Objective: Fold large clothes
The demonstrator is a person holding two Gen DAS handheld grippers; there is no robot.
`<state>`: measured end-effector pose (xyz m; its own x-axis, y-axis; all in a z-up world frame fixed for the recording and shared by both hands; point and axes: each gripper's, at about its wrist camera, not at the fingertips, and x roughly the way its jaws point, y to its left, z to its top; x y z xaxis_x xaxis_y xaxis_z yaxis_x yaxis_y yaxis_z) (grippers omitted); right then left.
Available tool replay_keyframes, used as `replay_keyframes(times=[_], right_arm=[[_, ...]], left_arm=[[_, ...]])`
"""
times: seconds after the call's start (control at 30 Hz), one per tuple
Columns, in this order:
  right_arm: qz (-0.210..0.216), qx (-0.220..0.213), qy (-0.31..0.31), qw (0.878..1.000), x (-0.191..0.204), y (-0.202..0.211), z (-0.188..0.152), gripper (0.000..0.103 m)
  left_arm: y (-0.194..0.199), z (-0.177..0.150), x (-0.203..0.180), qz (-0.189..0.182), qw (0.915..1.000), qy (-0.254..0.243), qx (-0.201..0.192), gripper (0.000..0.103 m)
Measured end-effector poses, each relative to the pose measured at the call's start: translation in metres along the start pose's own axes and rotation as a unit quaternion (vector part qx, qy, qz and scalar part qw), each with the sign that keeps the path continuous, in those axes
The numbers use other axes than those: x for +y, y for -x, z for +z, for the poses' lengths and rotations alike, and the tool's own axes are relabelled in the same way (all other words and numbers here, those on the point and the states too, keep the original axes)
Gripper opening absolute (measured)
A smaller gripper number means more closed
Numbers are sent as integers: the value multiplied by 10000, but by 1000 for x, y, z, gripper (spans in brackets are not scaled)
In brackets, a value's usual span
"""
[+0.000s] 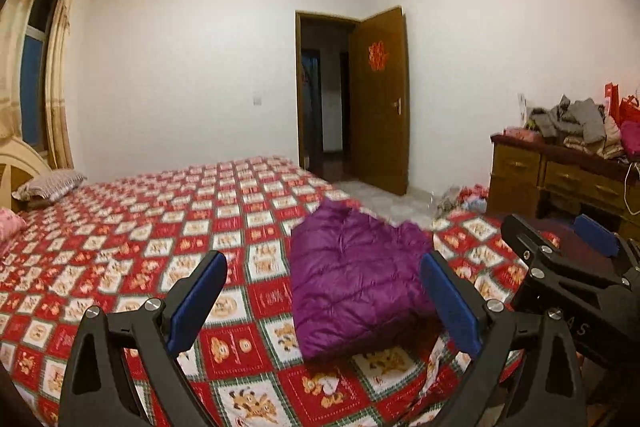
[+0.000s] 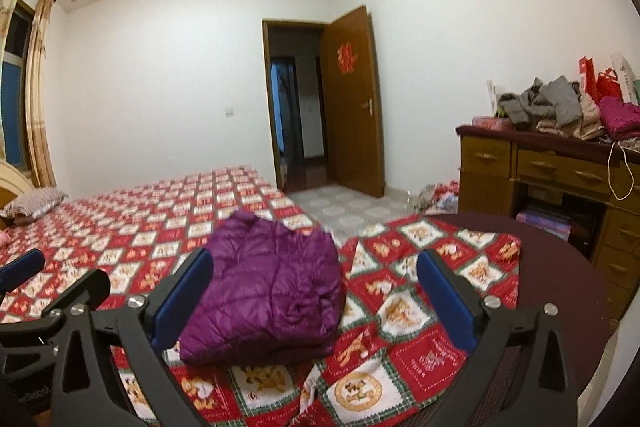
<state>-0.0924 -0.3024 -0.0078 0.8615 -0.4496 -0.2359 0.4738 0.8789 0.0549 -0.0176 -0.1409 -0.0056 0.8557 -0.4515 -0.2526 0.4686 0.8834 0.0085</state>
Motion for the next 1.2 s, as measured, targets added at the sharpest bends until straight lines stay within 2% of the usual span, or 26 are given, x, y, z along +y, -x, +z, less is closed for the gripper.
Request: replay_keyframes(times=[0.5,0.67,1.2], right_arm=[[163,-1016,-232,9944,-7,48,34,103],[176,-1383,-183,9901,-7,61,37,103],[153,-1190,-249,9925,-10,55,36,103]], left_arm=[[50,31,6,116,9961,167,-863,98],[51,32,7,142,9956,227,-895,98],[52,32,6,298,9955,155,-881,98]])
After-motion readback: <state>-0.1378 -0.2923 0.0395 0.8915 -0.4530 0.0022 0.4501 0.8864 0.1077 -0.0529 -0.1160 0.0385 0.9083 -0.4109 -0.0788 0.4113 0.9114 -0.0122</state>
